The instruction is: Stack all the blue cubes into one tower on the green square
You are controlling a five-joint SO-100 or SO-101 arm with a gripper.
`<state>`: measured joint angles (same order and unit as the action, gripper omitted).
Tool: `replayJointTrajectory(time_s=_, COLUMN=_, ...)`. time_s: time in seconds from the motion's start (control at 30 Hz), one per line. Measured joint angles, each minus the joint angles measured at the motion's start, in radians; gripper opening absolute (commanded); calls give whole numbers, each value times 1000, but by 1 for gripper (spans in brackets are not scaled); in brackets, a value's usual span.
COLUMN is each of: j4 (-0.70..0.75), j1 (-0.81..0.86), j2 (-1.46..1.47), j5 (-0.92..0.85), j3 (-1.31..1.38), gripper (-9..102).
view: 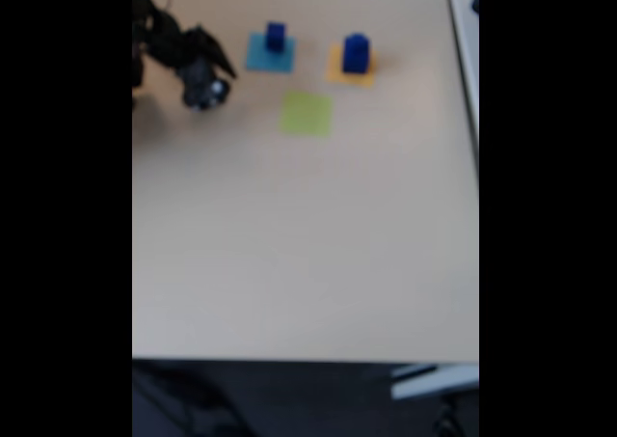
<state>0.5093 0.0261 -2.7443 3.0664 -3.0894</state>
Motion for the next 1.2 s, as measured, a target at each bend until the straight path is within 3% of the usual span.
replayJointTrajectory(time_s=1.2, j4=109, j1=9, j2=97, j5=0, j3=179, gripper=17)
